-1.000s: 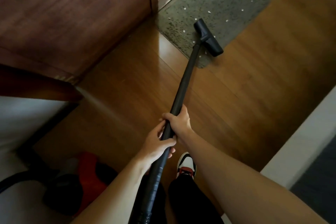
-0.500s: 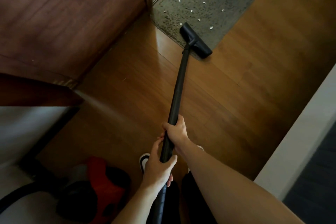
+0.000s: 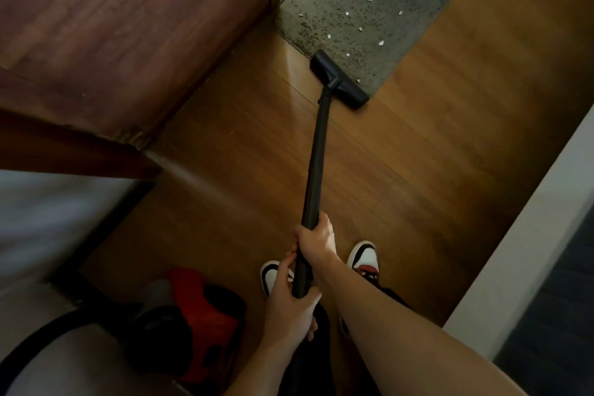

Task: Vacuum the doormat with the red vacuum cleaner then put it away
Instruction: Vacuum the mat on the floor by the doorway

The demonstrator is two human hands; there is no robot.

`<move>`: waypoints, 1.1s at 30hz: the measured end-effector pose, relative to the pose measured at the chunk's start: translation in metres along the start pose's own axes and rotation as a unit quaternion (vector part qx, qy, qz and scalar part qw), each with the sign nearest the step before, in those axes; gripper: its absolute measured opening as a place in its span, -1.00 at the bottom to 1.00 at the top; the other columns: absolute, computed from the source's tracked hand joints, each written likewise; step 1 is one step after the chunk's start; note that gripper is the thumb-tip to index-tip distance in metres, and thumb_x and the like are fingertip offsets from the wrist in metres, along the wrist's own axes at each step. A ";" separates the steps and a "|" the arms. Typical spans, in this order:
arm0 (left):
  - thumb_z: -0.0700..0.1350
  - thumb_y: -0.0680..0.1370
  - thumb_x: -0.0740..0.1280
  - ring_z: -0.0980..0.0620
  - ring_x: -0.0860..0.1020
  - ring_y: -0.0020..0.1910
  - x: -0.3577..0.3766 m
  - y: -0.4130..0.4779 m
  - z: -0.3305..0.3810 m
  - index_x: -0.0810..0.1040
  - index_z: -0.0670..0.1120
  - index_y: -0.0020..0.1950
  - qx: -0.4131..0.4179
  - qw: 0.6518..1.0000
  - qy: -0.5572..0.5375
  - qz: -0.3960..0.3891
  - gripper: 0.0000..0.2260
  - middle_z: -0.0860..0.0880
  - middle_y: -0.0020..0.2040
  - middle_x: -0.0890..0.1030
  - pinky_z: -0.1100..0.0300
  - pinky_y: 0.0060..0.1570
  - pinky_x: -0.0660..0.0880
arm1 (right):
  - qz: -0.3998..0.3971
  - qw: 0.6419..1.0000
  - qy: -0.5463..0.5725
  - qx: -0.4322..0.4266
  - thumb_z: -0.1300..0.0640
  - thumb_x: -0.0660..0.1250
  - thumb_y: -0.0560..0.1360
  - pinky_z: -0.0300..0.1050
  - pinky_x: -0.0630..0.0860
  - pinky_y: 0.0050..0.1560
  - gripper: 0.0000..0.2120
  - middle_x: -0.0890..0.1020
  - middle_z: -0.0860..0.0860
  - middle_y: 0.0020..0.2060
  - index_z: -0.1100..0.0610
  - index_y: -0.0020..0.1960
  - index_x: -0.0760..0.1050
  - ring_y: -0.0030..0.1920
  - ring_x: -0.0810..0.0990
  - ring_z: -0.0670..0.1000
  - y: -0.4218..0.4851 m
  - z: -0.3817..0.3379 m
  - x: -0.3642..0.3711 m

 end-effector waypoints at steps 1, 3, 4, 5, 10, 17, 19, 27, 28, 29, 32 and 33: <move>-0.13 0.54 0.42 -0.11 0.50 -0.51 0.001 0.001 0.001 0.31 0.28 0.36 0.002 1.000 0.000 -0.002 -0.47 -0.22 -0.18 0.66 0.13 -0.52 0.44 | 0.003 1.000 0.001 -0.003 0.26 0.33 0.57 -0.12 0.60 -0.39 -0.68 0.58 0.13 -0.25 0.07 0.28 0.36 -0.47 0.58 -0.04 0.000 -0.001 -0.002; -0.17 0.53 0.42 -0.09 0.48 -0.54 0.002 0.004 0.002 0.33 0.25 0.37 0.008 1.000 0.002 -0.001 -0.47 -0.21 -0.22 0.66 0.14 -0.54 0.43 | 0.008 1.000 0.002 -0.010 0.26 0.32 0.57 -0.14 0.58 -0.41 -0.69 0.58 0.13 -0.26 0.05 0.25 0.35 -0.49 0.57 -0.05 0.002 -0.005 -0.005; -0.19 0.53 0.42 -0.08 0.48 -0.54 0.003 0.006 0.004 0.34 0.25 0.36 0.008 1.000 0.001 0.002 -0.47 -0.19 -0.23 0.66 0.14 -0.54 0.43 | 0.011 1.000 0.006 -0.013 0.26 0.32 0.57 -0.12 0.59 -0.41 -0.69 0.58 0.13 -0.27 0.05 0.25 0.35 -0.48 0.57 -0.05 0.004 -0.007 -0.008; -0.20 0.53 0.42 -0.07 0.48 -0.55 0.005 0.009 0.007 0.35 0.25 0.36 0.010 1.000 0.001 0.004 -0.47 -0.17 -0.25 0.66 0.15 -0.55 0.43 | 0.015 1.000 0.008 -0.016 0.25 0.32 0.57 -0.09 0.61 -0.38 -0.69 0.58 0.13 -0.27 0.05 0.25 0.36 -0.47 0.57 -0.04 0.007 -0.009 -0.011; -0.23 0.54 0.40 -0.07 0.47 -0.54 0.024 0.016 0.026 0.39 0.18 0.34 0.032 0.999 0.011 0.021 -0.52 -0.06 -0.21 0.57 0.17 -0.55 0.43 | 0.013 1.000 0.015 -0.010 0.26 0.32 0.56 -0.09 0.60 -0.38 -0.71 0.56 0.11 -0.32 0.08 0.23 0.38 -0.50 0.56 -0.04 0.022 -0.021 -0.029; -0.22 0.55 0.38 -0.07 0.46 -0.54 0.054 0.026 0.032 0.36 0.22 0.36 0.016 1.000 0.010 0.015 -0.51 -0.14 -0.17 0.61 0.17 -0.57 0.41 | -0.007 1.000 0.024 -0.006 0.27 0.30 0.57 -0.13 0.56 -0.43 -0.74 0.54 0.08 -0.37 0.08 0.22 0.37 -0.55 0.53 -0.09 0.033 -0.033 -0.054; -0.23 0.56 0.37 -0.06 0.46 -0.53 0.065 0.029 0.042 0.37 0.24 0.32 0.012 1.000 0.005 0.012 -0.52 -0.16 -0.16 0.61 0.17 -0.56 0.42 | -0.006 1.000 0.029 -0.005 0.27 0.31 0.57 -0.12 0.56 -0.42 -0.72 0.54 0.07 -0.40 0.10 0.24 0.38 -0.56 0.53 -0.08 0.039 -0.041 -0.064; -0.21 0.56 0.39 -0.05 0.45 -0.53 0.116 0.048 0.085 0.39 0.19 0.36 0.013 1.000 -0.011 0.002 -0.53 -0.09 -0.23 0.60 0.19 -0.57 0.40 | -0.003 1.000 0.020 -0.004 0.29 0.31 0.57 -0.11 0.56 -0.43 -0.73 0.53 0.08 -0.41 0.15 0.24 0.37 -0.58 0.52 -0.06 0.068 -0.081 -0.112; -0.20 0.56 0.39 -0.05 0.46 -0.52 0.121 0.050 0.088 0.39 0.20 0.36 0.012 1.000 -0.012 0.002 -0.53 -0.09 -0.24 0.60 0.19 -0.56 0.41 | -0.003 1.000 0.021 -0.004 0.29 0.31 0.56 -0.10 0.56 -0.42 -0.73 0.52 0.08 -0.42 0.16 0.23 0.37 -0.58 0.52 -0.05 0.072 -0.084 -0.116; -0.20 0.56 0.39 -0.06 0.46 -0.52 0.124 0.051 0.091 0.39 0.20 0.37 0.011 1.000 -0.012 0.002 -0.53 -0.08 -0.24 0.60 0.18 -0.56 0.41 | -0.003 1.000 0.023 -0.004 0.30 0.31 0.56 -0.08 0.57 -0.40 -0.73 0.51 0.08 -0.43 0.16 0.23 0.37 -0.58 0.52 -0.03 0.074 -0.087 -0.119; -0.18 0.55 0.40 -0.05 0.46 -0.51 0.131 0.054 0.100 0.38 0.20 0.38 0.008 1.000 -0.010 0.000 -0.52 -0.08 -0.23 0.60 0.19 -0.56 0.41 | -0.004 1.000 0.025 -0.006 0.31 0.30 0.55 -0.05 0.59 -0.37 -0.73 0.50 0.07 -0.43 0.16 0.22 0.37 -0.57 0.51 -0.03 0.081 -0.094 -0.125; -0.18 0.55 0.40 -0.05 0.46 -0.51 0.131 0.055 0.102 0.38 0.20 0.38 0.007 1.000 -0.011 0.002 -0.52 -0.08 -0.23 0.60 0.19 -0.56 0.41 | -0.007 1.000 0.027 -0.005 0.31 0.30 0.55 -0.05 0.59 -0.37 -0.73 0.50 0.07 -0.43 0.16 0.22 0.37 -0.58 0.51 -0.03 0.082 -0.097 -0.125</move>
Point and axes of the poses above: each hand's wrist, its own y-axis towards the middle knuckle, its own x-axis out of the palm, z = x × y, the point moved 10 cm from there along y, towards the middle knuckle
